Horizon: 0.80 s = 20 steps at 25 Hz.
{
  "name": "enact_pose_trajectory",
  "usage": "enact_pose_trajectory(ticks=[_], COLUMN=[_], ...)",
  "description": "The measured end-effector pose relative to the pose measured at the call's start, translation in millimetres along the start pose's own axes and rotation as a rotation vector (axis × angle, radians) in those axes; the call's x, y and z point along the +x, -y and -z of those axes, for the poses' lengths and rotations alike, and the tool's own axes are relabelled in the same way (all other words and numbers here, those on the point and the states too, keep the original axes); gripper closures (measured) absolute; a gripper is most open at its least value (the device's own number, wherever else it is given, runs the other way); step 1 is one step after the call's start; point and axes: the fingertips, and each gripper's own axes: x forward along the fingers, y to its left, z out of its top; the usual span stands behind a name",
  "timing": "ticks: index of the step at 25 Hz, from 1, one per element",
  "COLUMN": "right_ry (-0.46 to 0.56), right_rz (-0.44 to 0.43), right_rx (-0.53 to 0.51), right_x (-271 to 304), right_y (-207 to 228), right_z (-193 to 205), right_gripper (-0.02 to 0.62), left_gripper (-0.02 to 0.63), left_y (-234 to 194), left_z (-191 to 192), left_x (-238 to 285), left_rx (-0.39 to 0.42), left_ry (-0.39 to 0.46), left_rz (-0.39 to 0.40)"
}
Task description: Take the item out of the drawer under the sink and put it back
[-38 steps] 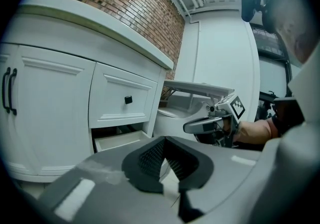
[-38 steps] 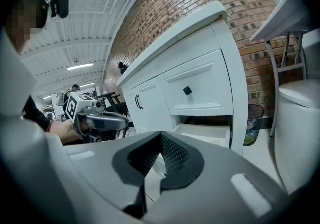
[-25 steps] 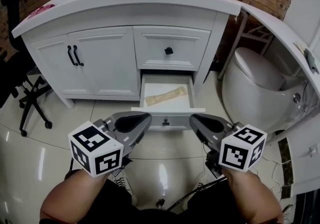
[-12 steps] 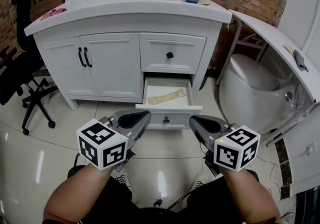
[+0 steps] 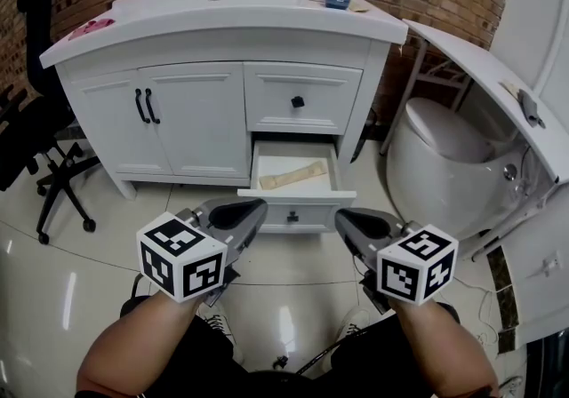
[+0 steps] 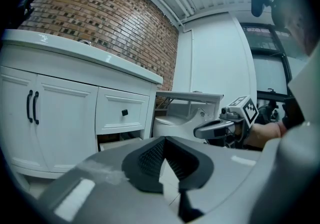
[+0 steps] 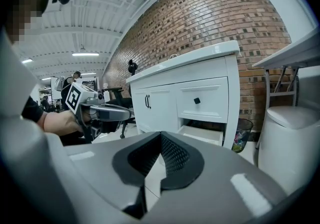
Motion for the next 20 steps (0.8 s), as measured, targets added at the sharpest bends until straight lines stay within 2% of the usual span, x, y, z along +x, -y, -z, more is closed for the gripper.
enact_pose_trajectory(ticks=[8,20], right_ry=[-0.001,-0.002], right_rz=[-0.024,-0.027], right_rx=[0.036,0.036], right_x=[2.4,2.8], right_y=[0.0,-1.6], right_z=[-0.2,-0.6], right_gripper=[0.592,0.592], left_gripper=[0.600,0.600], left_y=[3.3,2.2], left_z=[1.5,3.9], left_x=[-0.9,-2.0], left_rx=[0.002,-0.003], left_ry=[-0.006,-0.011], left_rz=[0.013,0.007])
